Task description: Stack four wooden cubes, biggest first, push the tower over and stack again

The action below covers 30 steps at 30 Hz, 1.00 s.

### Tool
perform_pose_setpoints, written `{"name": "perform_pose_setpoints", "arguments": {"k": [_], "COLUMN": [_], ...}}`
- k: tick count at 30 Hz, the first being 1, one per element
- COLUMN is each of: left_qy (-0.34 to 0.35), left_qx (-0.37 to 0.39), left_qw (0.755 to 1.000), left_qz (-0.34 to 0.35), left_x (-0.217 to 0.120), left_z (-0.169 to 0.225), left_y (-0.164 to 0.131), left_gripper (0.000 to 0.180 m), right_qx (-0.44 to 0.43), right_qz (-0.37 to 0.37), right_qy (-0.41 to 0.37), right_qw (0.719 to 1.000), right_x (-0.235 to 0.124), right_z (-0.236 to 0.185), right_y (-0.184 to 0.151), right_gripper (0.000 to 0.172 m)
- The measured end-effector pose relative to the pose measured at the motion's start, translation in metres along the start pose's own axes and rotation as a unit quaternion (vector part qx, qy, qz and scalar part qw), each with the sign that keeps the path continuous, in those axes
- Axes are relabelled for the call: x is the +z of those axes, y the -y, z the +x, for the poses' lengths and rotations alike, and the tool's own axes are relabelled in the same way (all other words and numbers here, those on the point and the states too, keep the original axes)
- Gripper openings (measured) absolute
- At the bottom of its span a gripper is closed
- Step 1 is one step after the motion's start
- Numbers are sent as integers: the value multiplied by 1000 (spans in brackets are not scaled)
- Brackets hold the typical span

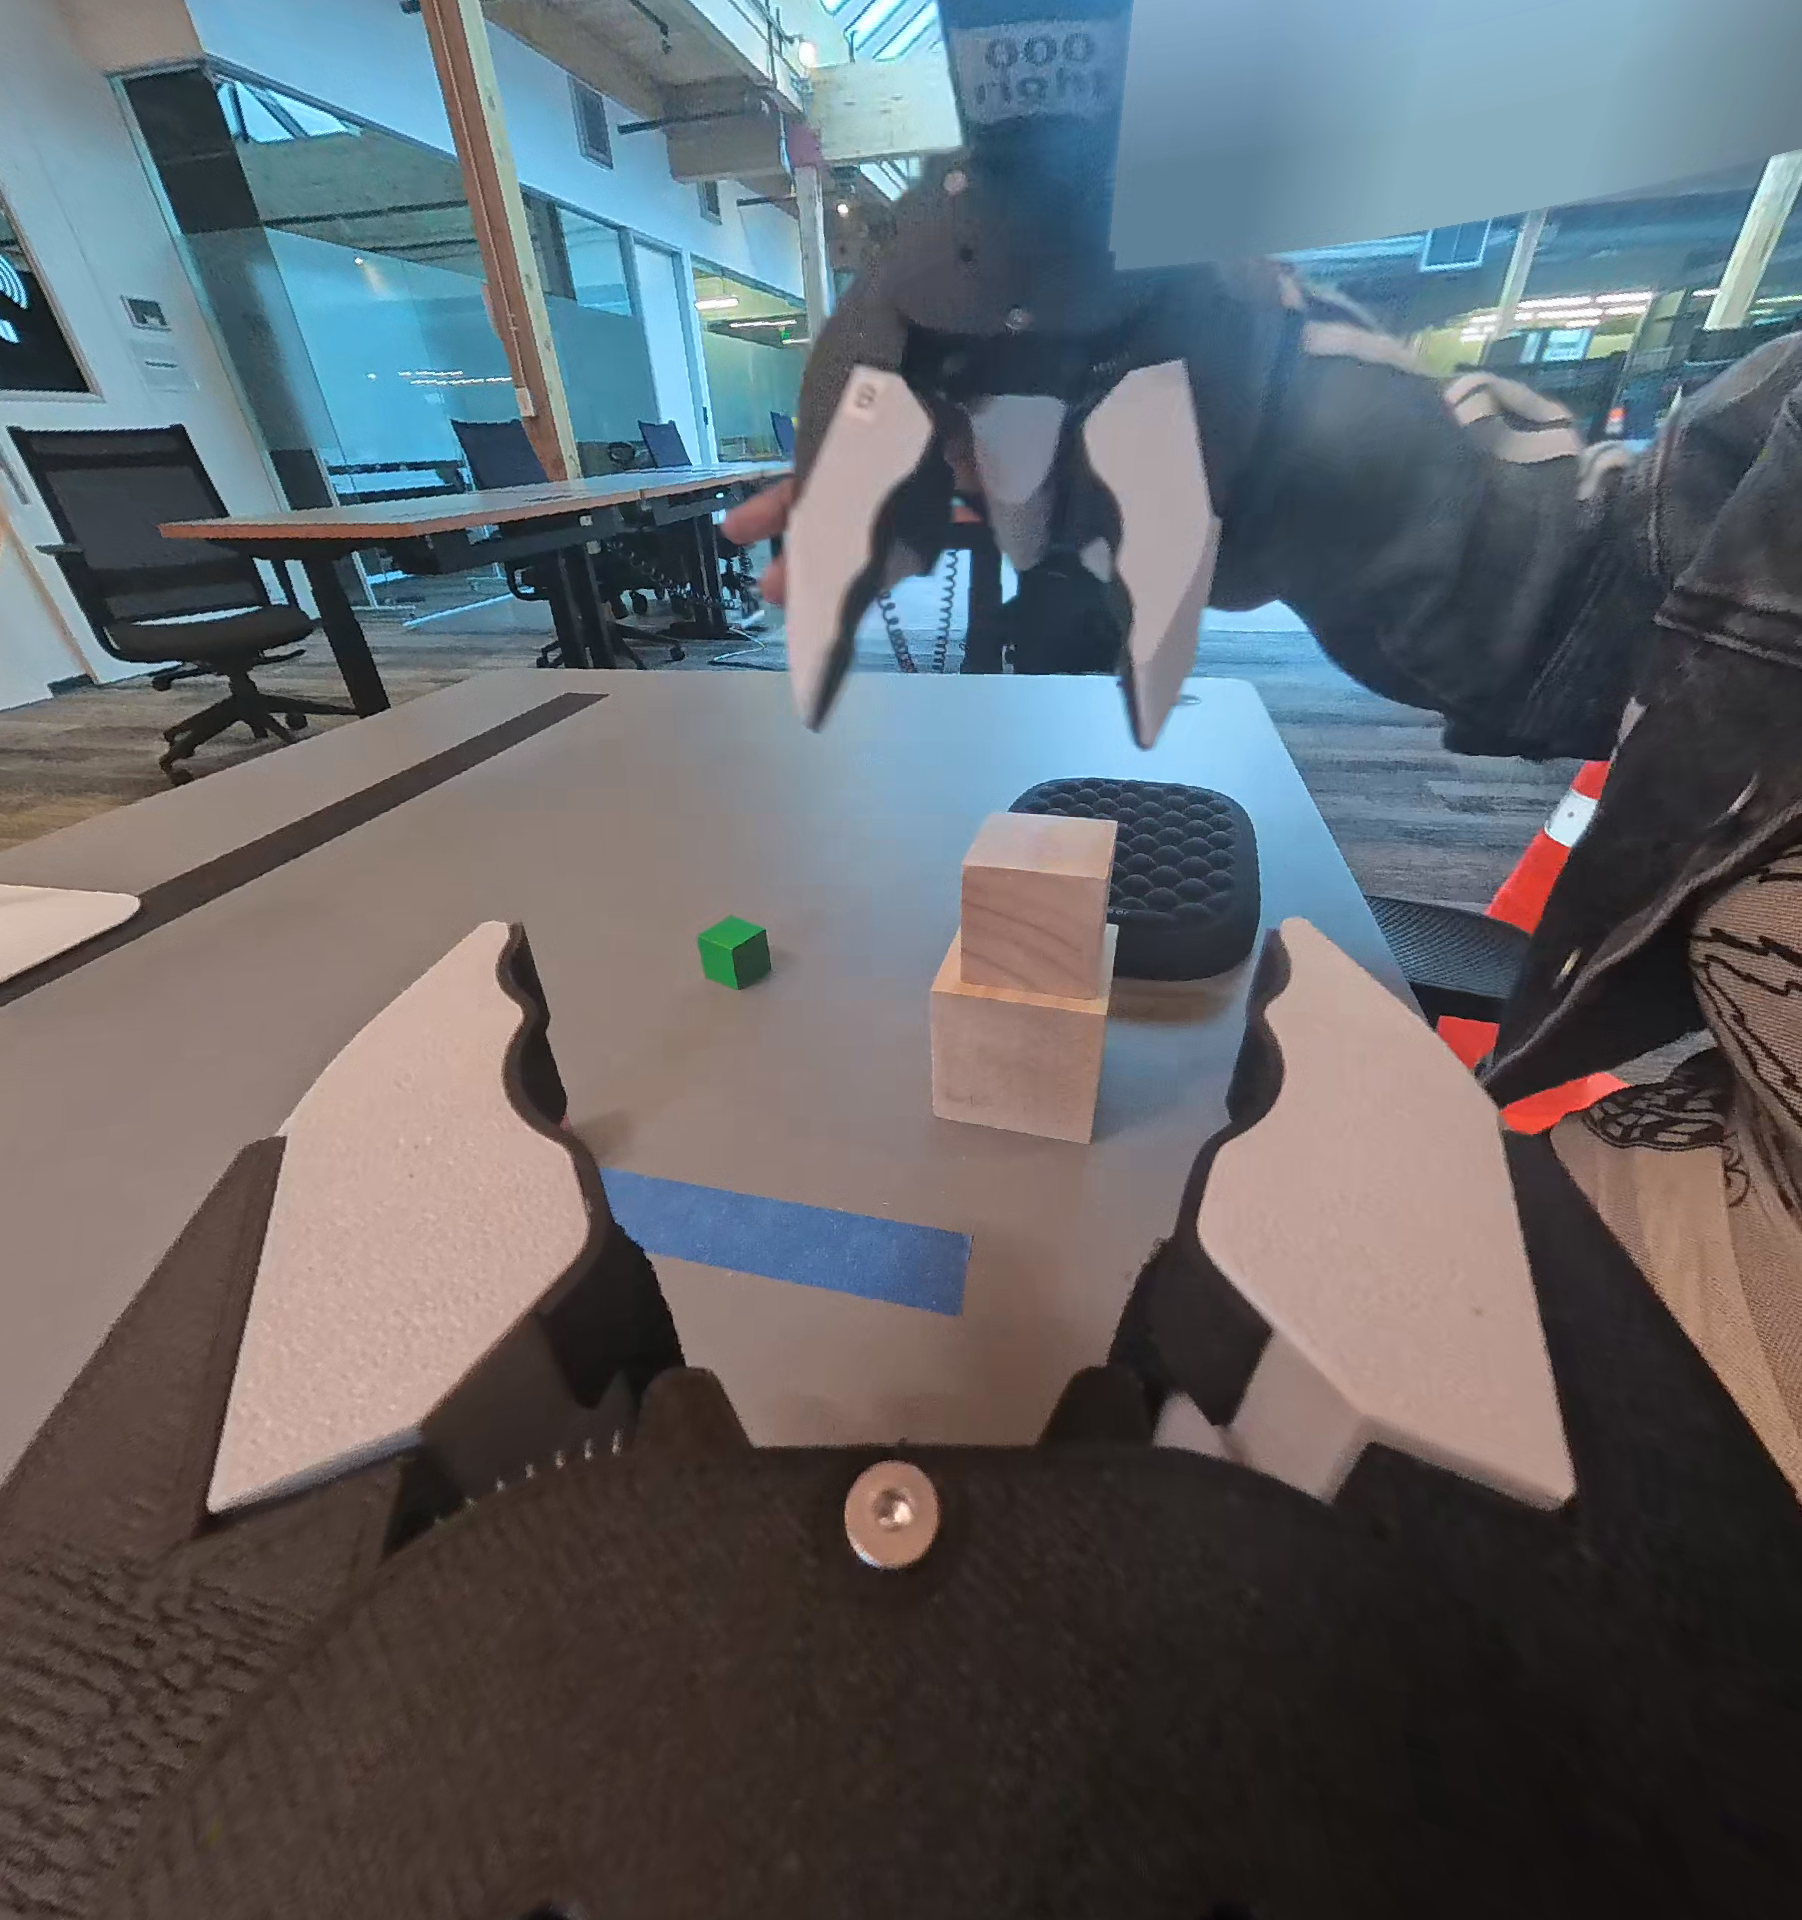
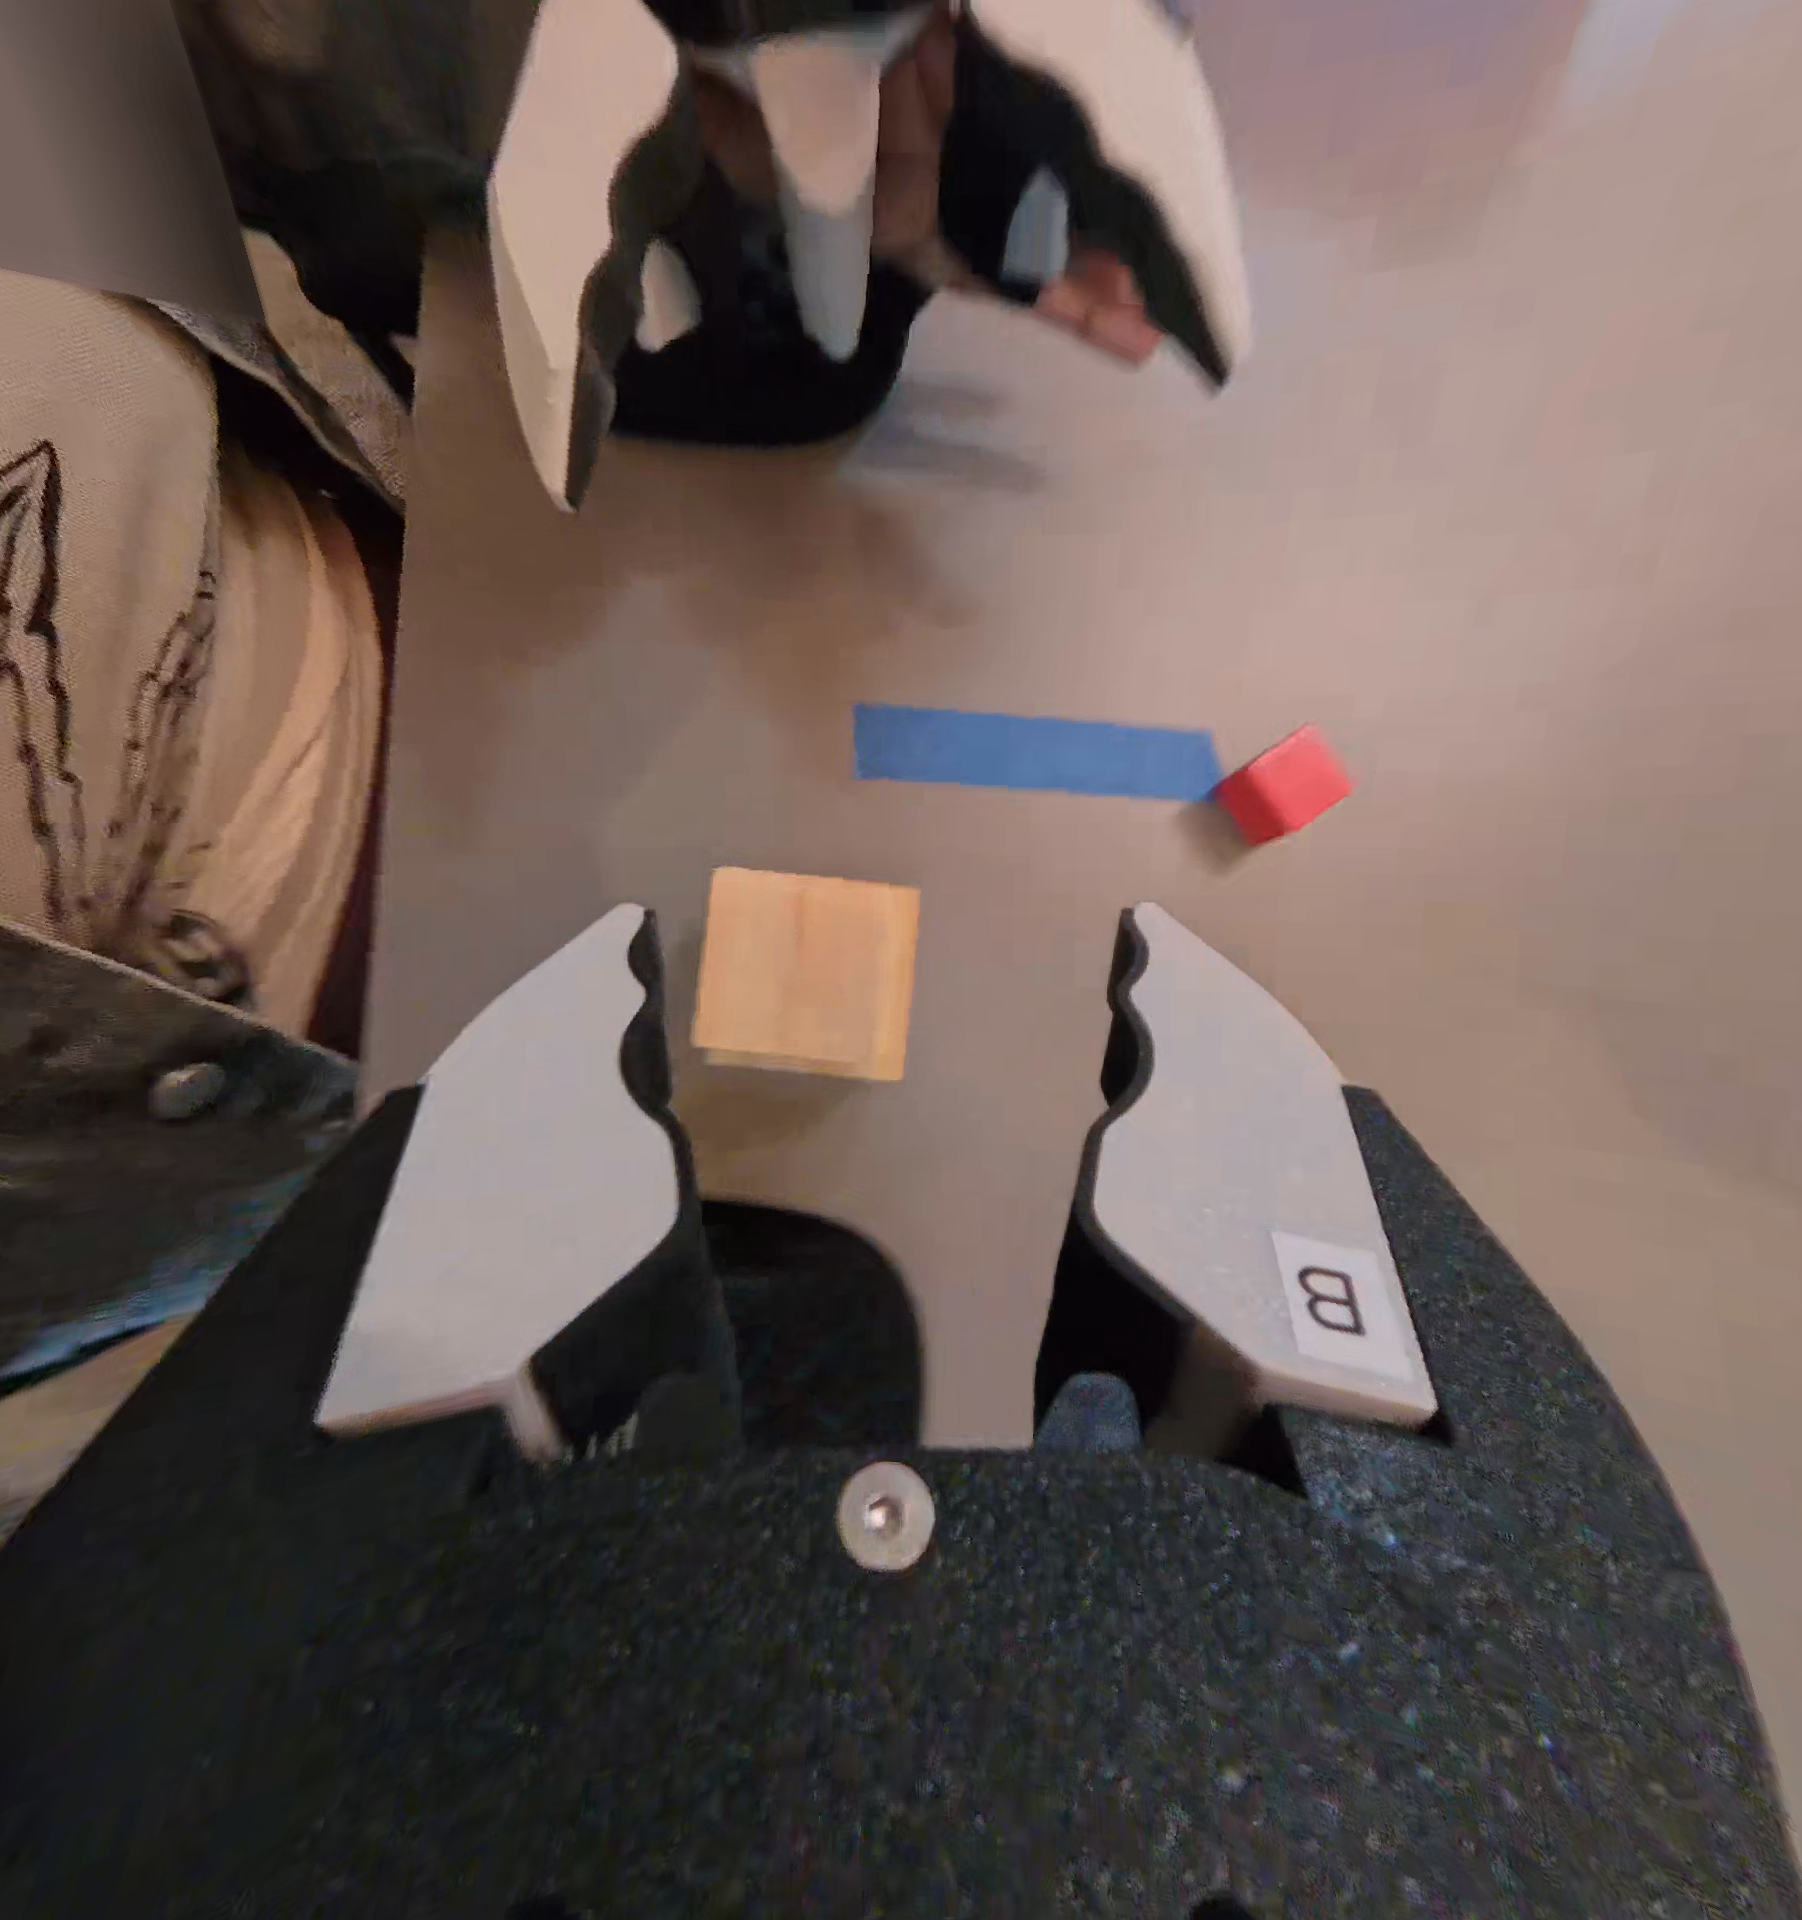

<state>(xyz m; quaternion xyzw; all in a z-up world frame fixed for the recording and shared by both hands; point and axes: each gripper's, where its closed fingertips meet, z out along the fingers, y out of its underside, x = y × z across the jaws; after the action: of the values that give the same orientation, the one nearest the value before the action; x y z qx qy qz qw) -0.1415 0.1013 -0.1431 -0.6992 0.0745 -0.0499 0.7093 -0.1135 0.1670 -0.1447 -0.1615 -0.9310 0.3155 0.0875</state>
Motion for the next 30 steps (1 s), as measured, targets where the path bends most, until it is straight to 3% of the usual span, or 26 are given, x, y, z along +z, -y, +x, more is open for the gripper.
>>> {"name": "perform_pose_setpoints", "arguments": {"k": [3, 9, 17, 20, 24, 30], "left_qy": [-1, -2, 2, 1, 0, -3], "left_qx": [-1, -4, -12, -10, -7, 0], "left_qw": [1000, 1000, 1000, 1000, 1000, 1000], "left_qz": [0, 4, 9, 6, 5, 0], "left_x": [0, -1, -2, -1, -1, 0], "left_z": [0, 0, -3, -2, -1, 1], "left_y": [0, 1, 2, 1, 1, 0], "left_gripper": [126, 126, 126, 126, 126, 126], "right_qx": [-67, -170, -182, -195, -184, -118], "right_qz": [50, -6, -58, -90, -65, -29], "right_qy": [-23, 15, 112, 123, 105, 65], "right_qw": [996, 985, 975, 969, 975, 990], "right_x": [-2, 51, 112, 122, 113, 49], "right_z": [34, 98, 120, 119, 111, 66], "right_y": [11, -6, -17, -27, -20, 3], "right_gripper": [78, 64, 54, 31, 28, 28]}}
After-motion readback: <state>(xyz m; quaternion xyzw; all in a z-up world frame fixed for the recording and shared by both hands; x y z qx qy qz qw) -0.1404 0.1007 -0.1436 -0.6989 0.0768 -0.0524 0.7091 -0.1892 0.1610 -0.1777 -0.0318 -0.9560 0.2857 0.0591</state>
